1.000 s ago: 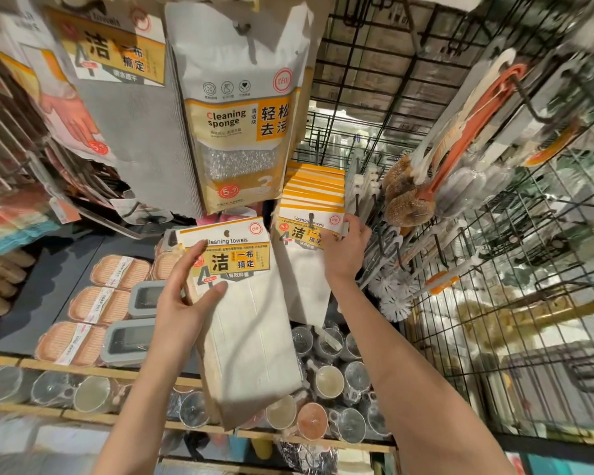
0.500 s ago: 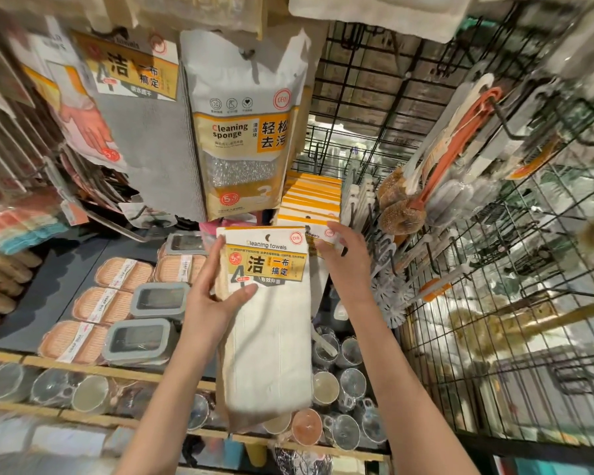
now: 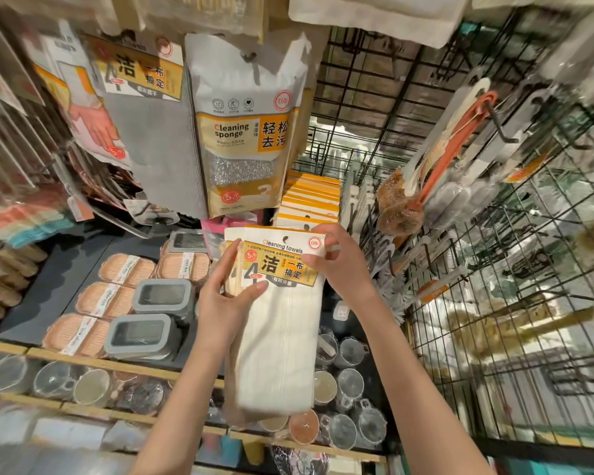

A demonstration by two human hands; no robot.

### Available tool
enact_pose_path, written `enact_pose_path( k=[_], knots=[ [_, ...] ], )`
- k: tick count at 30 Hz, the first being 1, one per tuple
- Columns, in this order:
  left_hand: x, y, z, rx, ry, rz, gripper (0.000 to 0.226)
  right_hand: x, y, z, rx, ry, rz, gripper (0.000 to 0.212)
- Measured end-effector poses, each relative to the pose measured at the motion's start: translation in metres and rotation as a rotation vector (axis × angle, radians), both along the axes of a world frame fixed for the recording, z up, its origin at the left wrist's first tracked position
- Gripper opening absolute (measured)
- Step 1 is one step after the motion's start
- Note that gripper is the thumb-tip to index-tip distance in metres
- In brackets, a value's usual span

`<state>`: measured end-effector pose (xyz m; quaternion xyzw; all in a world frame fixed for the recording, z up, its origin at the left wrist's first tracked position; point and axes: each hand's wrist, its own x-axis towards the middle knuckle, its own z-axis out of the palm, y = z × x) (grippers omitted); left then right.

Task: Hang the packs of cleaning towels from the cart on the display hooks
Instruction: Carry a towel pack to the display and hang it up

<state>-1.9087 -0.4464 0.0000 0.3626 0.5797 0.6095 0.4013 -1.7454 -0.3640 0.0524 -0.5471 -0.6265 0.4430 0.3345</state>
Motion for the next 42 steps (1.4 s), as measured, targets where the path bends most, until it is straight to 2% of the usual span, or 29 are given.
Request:
enact_pose_path(
  k=[8,14,20,31,42],
  knots=[
    [0.001,0.000,-0.003,0.030,0.000,-0.020,0.067,0.003,0.001,-0.008,-0.016,0.061,-0.023,0.036],
    [-0.010,-0.002,-0.005,0.005,0.050,0.060,0.041,0.006,0.003,-0.025,-0.047,0.148,-0.126,0.045],
    [-0.021,0.000,-0.009,0.035,0.140,0.055,0.054,0.002,0.022,-0.036,-0.085,0.163,-0.197,0.039],
    [-0.035,0.001,-0.018,0.031,0.149,0.115,0.056,0.004,0.042,-0.060,-0.141,0.229,-0.354,0.041],
    [-0.041,0.002,-0.020,0.035,0.191,0.149,0.053,-0.010,0.056,-0.072,0.113,-0.140,-0.405,0.035]
  ],
)
